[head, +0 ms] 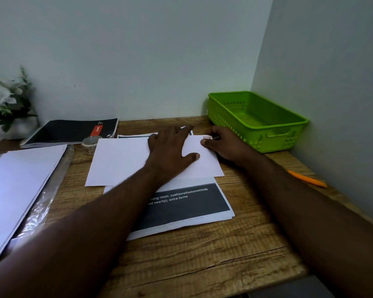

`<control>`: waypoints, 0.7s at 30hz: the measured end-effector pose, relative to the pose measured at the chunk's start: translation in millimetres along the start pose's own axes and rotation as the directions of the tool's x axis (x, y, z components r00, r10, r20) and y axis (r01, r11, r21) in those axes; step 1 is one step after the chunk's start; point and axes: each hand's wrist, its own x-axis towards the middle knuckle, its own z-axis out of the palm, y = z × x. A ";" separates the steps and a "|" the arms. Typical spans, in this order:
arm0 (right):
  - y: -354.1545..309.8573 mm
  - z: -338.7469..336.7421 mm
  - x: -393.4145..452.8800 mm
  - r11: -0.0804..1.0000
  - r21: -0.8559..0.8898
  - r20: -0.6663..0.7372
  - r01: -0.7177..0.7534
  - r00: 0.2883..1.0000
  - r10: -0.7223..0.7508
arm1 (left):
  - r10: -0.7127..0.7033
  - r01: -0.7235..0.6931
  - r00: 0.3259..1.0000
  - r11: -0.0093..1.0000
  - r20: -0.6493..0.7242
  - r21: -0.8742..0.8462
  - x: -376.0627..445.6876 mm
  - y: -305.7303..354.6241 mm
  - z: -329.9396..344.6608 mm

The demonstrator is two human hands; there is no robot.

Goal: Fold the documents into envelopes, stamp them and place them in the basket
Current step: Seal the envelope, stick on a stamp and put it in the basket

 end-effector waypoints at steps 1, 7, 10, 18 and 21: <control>-1.7 -1.1 -1.7 0.998 0.065 -0.019 0.001 1.000 0.000 | 0.013 -0.013 0.999 1.000 -0.034 0.012 -0.1 -1.3 -0.6; -16.6 -0.2 -10.5 0.898 0.439 -0.049 -0.023 0.998 0.049 | -0.038 0.057 0.976 0.995 -0.214 0.084 3.2 -11.6 -15.1; -24.5 4.0 -9.1 0.873 0.488 -0.101 0.003 0.994 0.053 | -0.106 0.130 0.970 0.987 -0.220 0.099 7.3 -20.2 -26.9; -58.8 -0.9 -22.6 0.805 0.543 -0.323 0.241 0.944 -0.065 | -0.054 0.017 0.983 0.979 -0.178 -0.203 32.7 -18.9 -97.4; -66.7 -21.6 -24.3 0.760 0.494 -0.426 0.423 0.879 -0.213 | -0.030 -0.035 0.968 0.967 -0.248 -0.252 53.5 -6.7 -147.7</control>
